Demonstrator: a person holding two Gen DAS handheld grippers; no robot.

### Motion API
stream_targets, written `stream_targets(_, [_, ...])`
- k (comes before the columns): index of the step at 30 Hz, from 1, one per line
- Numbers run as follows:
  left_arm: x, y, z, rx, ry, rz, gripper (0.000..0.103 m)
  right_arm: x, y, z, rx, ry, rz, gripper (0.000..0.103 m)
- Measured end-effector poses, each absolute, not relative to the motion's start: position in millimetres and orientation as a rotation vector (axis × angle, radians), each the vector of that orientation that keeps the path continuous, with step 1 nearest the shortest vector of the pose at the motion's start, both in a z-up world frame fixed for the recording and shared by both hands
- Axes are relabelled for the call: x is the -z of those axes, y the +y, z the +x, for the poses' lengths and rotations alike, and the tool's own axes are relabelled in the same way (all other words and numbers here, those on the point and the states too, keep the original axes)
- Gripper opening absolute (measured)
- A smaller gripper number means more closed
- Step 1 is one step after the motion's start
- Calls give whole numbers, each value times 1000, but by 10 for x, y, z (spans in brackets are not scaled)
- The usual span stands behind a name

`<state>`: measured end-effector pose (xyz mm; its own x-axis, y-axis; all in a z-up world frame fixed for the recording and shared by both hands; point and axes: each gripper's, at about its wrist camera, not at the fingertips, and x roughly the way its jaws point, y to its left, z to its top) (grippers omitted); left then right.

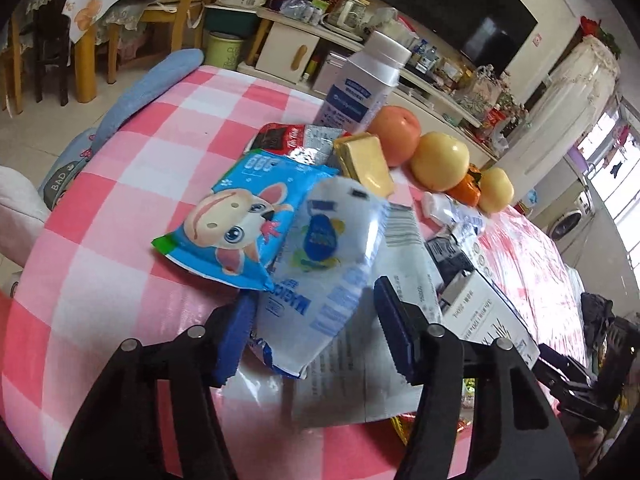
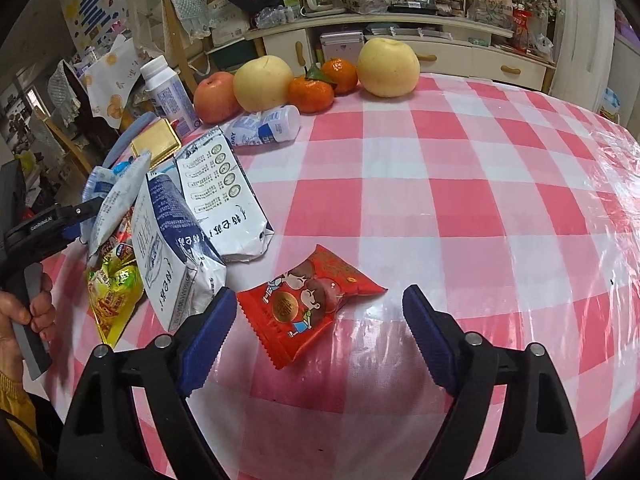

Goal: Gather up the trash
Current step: 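Reach the left tool to the white MAGICDAY pouch and close on it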

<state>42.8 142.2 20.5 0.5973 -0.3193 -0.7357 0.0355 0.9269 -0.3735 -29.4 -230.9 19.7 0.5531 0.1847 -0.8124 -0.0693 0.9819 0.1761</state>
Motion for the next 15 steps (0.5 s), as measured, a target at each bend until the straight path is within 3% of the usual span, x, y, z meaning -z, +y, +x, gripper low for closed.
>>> stream_targets(15, [-285,1332,339,209,914,-280,62,-90,-2190,-171,-154,1000,117,85])
